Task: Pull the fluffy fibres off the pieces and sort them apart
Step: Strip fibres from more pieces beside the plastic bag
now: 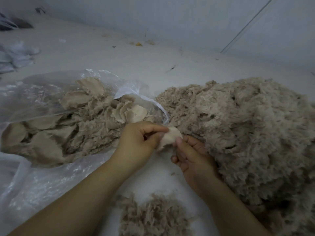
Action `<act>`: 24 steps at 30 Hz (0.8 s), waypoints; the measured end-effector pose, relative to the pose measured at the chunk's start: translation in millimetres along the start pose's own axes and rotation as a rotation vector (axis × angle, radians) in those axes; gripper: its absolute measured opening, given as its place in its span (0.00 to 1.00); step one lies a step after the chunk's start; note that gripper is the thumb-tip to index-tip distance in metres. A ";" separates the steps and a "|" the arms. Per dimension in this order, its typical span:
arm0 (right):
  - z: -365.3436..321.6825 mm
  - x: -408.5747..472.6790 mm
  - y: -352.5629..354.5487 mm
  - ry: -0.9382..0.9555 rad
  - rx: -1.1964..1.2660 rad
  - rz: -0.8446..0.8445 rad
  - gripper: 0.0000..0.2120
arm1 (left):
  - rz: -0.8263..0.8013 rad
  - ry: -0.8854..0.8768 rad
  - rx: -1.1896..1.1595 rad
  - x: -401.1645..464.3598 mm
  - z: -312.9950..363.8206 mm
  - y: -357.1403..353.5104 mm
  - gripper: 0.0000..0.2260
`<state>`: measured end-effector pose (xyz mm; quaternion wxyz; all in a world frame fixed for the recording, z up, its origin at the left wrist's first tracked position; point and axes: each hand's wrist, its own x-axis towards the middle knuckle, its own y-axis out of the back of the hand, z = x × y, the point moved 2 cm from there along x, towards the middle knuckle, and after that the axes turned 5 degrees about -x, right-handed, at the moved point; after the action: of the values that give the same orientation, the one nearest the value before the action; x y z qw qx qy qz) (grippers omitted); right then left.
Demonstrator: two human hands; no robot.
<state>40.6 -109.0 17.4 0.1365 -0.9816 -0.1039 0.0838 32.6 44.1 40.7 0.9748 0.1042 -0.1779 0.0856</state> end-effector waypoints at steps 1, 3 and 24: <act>1.0 0.6 0.5 -0.002 0.002 0.028 0.09 | 0.041 -0.123 0.199 3.8 4.2 3.1 0.10; 2.4 1.4 2.0 -0.010 0.008 0.069 0.11 | 0.132 -0.361 0.528 12.3 11.7 10.2 0.10; 3.8 4.7 5.1 0.112 0.132 -0.030 0.11 | -0.249 -0.036 0.582 51.5 12.5 -41.6 0.06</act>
<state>45.3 -111.8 11.7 0.2076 -0.9720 -0.1051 0.0331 84.4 7.7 63.7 0.9037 0.4014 -0.1490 0.0110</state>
